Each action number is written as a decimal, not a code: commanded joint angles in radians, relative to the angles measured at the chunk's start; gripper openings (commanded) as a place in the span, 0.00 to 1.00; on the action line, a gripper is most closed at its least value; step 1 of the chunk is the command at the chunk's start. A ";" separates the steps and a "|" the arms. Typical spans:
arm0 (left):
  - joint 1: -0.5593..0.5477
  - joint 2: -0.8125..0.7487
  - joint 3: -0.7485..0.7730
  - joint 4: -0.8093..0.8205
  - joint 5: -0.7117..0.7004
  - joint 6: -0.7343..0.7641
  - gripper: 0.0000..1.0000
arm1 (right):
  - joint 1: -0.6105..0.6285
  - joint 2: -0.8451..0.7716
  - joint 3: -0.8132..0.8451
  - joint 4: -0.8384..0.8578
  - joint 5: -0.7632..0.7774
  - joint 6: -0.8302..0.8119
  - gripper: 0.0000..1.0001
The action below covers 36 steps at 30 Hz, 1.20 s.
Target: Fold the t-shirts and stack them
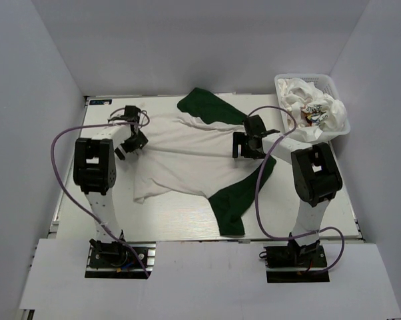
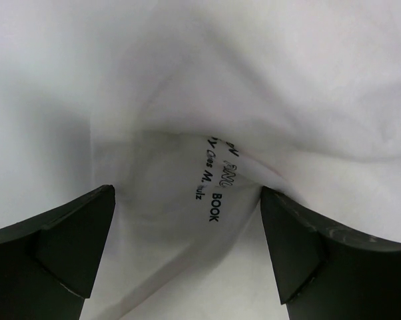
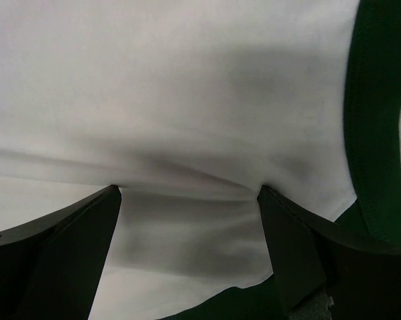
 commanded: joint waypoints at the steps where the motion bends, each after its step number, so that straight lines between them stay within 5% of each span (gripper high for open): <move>1: 0.032 0.210 0.166 -0.045 -0.065 0.071 1.00 | -0.063 0.101 0.067 -0.061 0.049 0.011 0.90; 8: 0.066 0.412 0.637 -0.108 -0.044 0.302 1.00 | -0.099 0.222 0.294 -0.088 0.092 -0.105 0.90; 12: 0.066 0.317 0.621 -0.033 0.092 0.388 1.00 | -0.076 0.197 0.368 -0.085 0.096 -0.188 0.90; 15: 0.066 0.135 0.483 -0.022 0.126 0.358 1.00 | -0.042 0.086 0.295 -0.023 0.060 -0.243 0.90; 24: 0.068 -0.474 -0.379 0.087 0.365 0.032 1.00 | 0.045 -0.265 -0.107 0.007 0.000 -0.109 0.90; 31: 0.068 -0.660 -0.580 0.116 0.349 -0.020 1.00 | 0.180 -0.435 -0.313 -0.088 -0.009 -0.018 0.90; 36: 0.049 -0.694 -0.653 0.194 0.329 -0.005 0.90 | 0.239 -0.428 -0.358 -0.064 0.000 0.037 0.90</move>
